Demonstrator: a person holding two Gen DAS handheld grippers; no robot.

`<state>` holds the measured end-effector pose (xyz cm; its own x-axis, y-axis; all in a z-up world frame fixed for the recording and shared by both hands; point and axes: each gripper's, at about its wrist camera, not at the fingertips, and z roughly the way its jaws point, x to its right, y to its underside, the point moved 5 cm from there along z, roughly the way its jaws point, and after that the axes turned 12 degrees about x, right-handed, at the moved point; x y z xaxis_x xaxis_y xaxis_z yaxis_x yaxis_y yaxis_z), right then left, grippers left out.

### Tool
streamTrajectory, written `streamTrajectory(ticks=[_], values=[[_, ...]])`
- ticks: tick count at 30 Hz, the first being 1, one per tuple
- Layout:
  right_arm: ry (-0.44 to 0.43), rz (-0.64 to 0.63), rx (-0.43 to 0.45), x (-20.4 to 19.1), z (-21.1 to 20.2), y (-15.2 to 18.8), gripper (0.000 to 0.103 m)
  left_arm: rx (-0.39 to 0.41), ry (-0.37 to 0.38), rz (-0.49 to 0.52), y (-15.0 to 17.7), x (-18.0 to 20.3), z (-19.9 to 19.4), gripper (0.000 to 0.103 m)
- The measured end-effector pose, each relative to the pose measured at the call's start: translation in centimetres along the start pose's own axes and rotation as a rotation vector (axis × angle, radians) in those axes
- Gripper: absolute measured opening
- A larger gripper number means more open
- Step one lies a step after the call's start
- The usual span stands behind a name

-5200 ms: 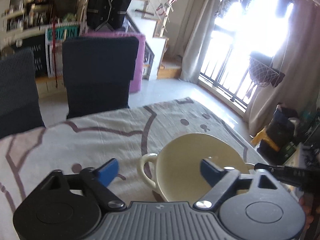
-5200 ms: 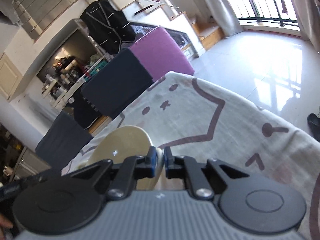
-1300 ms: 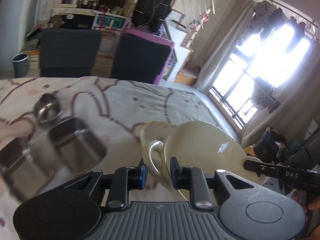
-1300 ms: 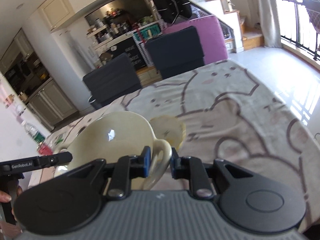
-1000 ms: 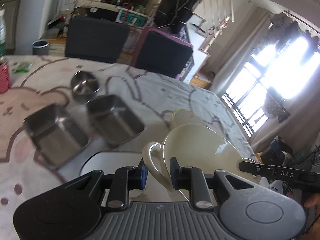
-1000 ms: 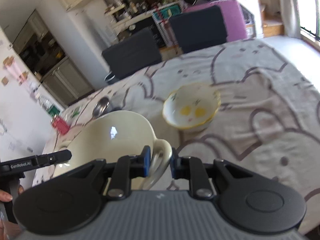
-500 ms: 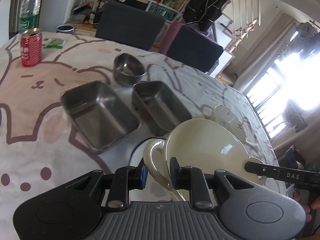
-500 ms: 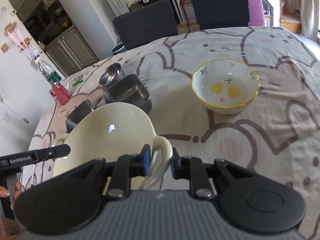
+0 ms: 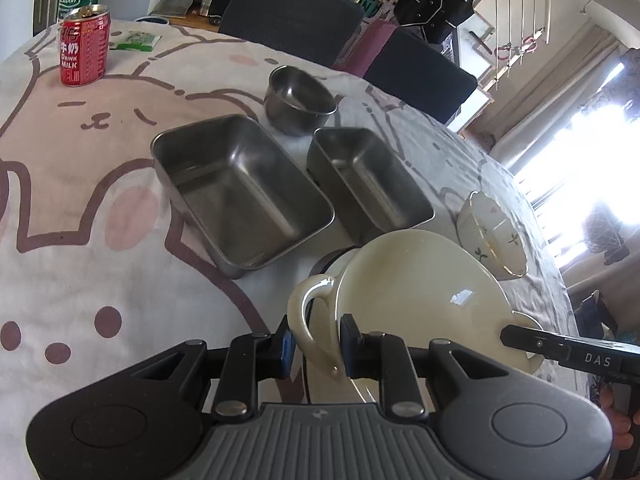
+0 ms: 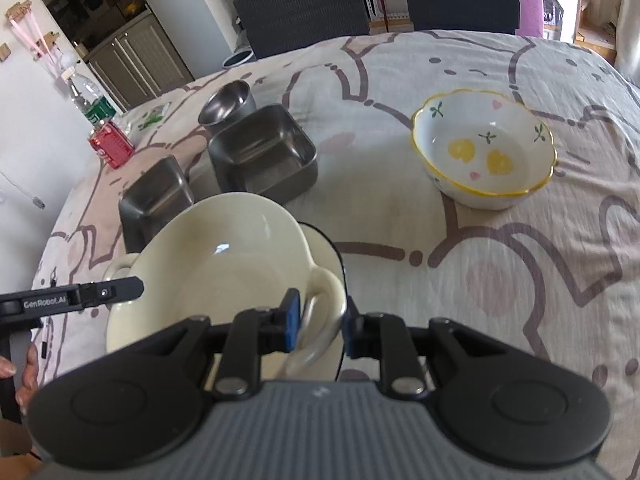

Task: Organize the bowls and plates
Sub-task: 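Lower the cream bowl with both grippers onto the white plate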

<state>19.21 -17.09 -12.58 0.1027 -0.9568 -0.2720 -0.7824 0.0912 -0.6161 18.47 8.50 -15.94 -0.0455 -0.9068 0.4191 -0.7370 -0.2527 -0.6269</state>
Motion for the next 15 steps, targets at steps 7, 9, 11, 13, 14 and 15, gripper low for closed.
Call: streamTrajectory(ticks=[7,9,11,13,14,15], values=[[0.01,-0.016,-0.018,-0.36,0.73,0.22,0.026,-0.008,-0.006,-0.01,0.27,-0.61,0.23,0.025],[0.01,-0.021,-0.022,-0.52,0.81,0.22,0.026,-0.01,-0.006,-0.013,0.26,-0.62,0.32,0.025],[0.011,-0.026,-0.023,-0.58,0.85,0.2,0.026,-0.012,-0.006,-0.013,0.33,-0.68,0.44,0.026],[0.014,-0.032,-0.022,-0.61,0.86,0.15,0.026,-0.016,-0.008,-0.012,0.42,-0.7,0.66,0.026],[0.015,-0.036,-0.021,-0.66,0.88,0.14,0.026,-0.02,-0.01,-0.013,0.49,-0.73,0.76,0.026],[0.017,-0.04,-0.021,-0.69,0.91,0.13,0.026,-0.022,-0.011,-0.015,0.55,-0.8,0.89,0.026]])
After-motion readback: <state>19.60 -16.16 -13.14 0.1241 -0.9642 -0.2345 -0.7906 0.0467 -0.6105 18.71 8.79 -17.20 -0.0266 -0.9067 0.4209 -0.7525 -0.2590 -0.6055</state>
